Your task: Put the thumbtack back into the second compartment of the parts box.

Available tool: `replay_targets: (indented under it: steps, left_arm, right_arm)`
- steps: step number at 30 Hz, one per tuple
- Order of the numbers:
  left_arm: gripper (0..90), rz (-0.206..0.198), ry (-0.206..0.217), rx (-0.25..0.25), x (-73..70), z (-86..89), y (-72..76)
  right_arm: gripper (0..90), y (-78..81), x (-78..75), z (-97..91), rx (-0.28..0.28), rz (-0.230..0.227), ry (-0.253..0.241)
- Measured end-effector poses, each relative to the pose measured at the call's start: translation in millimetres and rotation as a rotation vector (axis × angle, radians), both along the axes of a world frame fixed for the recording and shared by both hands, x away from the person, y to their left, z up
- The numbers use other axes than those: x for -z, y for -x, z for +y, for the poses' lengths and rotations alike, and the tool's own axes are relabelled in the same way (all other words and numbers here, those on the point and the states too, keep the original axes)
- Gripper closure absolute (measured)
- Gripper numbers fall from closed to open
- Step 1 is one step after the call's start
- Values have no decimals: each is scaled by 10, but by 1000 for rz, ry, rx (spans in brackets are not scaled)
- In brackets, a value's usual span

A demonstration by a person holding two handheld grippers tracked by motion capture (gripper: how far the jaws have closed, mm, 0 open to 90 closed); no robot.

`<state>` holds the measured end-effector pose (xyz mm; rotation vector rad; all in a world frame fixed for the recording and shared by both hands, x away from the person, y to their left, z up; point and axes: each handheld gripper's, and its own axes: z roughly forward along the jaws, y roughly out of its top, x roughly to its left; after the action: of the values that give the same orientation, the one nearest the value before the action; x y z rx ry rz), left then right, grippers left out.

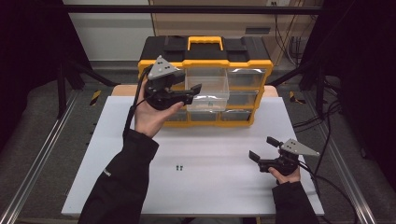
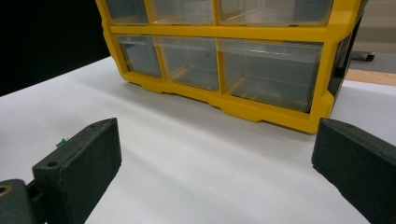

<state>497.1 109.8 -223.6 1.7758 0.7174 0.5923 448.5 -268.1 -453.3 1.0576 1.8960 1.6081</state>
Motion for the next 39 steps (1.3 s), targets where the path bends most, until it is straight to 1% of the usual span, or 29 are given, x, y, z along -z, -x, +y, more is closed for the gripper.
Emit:
replay_targets:
  steps: [3,8,9,10,14,16,21,25,28,30,33,36,39]
  left_arm:
    - [252,-4,35,7,66,155,75]
    - [128,-23,60,-31,231,409,184]
    - [116,-20,59,-35,269,461,201]
    - [100,-19,71,-38,312,506,219]
    - [58,-17,89,-44,486,674,283]
    - [41,-14,85,-49,583,745,313]
    - [25,4,95,-54,856,884,355]
    - [20,23,101,-57,1049,951,367]
    - [20,29,109,-56,1170,973,386]
    - [19,36,104,-56,1255,970,399]
    - [18,59,93,-52,1394,956,414]
    - [21,81,92,-53,1534,936,420]
    - [20,109,67,-58,1673,896,417]
  right_arm:
    - [18,3,-1,-2,1,0,2]
    - [17,1,2,2,5,-1,5]
    - [17,2,3,2,5,0,7]
    - [16,2,4,4,5,1,6]
    - [16,5,1,1,7,0,8]
    - [15,4,2,1,8,1,8]
    - [15,6,1,1,6,-1,5]
    - [14,6,5,6,5,3,6]
    - [14,4,7,6,5,2,7]
    - [14,5,6,6,5,2,6]
    - [14,6,6,6,5,2,6]
    - [14,4,8,7,4,1,8]
    - [14,5,9,10,4,4,8]
